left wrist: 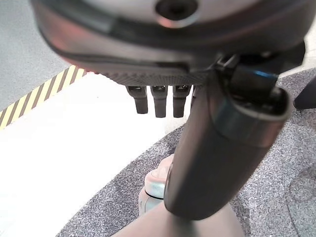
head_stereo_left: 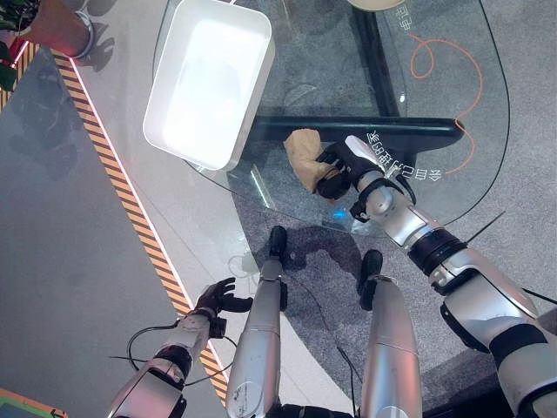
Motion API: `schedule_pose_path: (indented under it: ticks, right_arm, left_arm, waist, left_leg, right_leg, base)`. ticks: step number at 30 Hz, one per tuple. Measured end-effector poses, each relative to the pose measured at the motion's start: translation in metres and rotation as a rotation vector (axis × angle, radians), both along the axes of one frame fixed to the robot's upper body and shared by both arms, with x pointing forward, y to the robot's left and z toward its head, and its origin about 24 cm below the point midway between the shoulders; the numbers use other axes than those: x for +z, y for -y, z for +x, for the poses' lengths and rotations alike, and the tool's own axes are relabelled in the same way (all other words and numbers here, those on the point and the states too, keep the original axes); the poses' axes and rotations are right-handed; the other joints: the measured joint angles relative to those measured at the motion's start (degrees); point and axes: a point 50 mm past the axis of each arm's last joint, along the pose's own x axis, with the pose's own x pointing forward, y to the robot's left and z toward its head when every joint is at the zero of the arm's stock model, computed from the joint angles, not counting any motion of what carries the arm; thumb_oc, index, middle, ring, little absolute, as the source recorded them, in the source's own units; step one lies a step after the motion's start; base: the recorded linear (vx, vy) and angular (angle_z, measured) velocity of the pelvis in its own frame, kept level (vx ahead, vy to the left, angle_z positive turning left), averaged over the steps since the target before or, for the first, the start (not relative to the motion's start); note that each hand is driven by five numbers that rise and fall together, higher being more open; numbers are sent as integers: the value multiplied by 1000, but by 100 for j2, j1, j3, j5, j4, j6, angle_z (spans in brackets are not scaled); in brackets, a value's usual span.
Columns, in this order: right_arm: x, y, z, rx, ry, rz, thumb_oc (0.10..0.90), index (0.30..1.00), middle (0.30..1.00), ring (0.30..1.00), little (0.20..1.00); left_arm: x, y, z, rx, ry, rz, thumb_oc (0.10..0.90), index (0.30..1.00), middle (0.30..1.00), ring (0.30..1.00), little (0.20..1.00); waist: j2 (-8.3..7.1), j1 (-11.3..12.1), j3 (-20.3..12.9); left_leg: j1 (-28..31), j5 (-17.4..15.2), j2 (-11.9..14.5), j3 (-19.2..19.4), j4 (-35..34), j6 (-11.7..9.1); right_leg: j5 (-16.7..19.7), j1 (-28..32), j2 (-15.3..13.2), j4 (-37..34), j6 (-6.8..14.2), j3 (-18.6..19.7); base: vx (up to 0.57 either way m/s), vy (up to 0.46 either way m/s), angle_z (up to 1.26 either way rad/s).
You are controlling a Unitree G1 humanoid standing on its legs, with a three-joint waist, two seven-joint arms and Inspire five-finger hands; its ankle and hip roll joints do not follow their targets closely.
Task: Wipe the table with a cloth and put it in the basket.
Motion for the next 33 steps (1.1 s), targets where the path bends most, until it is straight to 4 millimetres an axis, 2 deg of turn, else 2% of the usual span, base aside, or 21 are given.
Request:
schedule_pose_path:
  ticks: [14,21,29,33]
  right_arm:
    - [0,1,0,1,13,-19,100,300,300,300,200]
    - [3,9,0,-24,42,-22,100,300,300,300,200]
    - [12,18,1,-93,152,26,100,300,300,300,200]
    - [20,32,2,-161,212,54,100,300,300,300,200]
  left_arm:
    - [0,1,0,-2,0,-2,800,900,900,900,900]
    - [0,2,0,-4,0,-4,800,900,900,900,900]
    - [1,2,1,-5,6,-7,800,900,900,900,900]
    - [1,3,2,-10,11,-8,800,900,900,900,900]
  waist:
    - [0,38,0]
    - [0,113,0]
    - [0,131,0]
    - [-2,139,1]
  left_leg:
    - [-1,7,-3,-2,1,2]
    - [-21,7,-2,-5,14,2]
    - [-132,15,-23,-11,44,4]
    - [-147,16,-42,-13,50,5]
  right_leg:
    - [-3,-2,-10,13,-1,-3]
    - [-6,-14,-18,16,-8,-5]
    - [-1,-108,-48,32,1,-9]
    - [-2,-109,-48,23,3,-12]
  base:
    - [0,0,0]
    - [0,0,0]
    - [0,0,0]
    - [0,0,0]
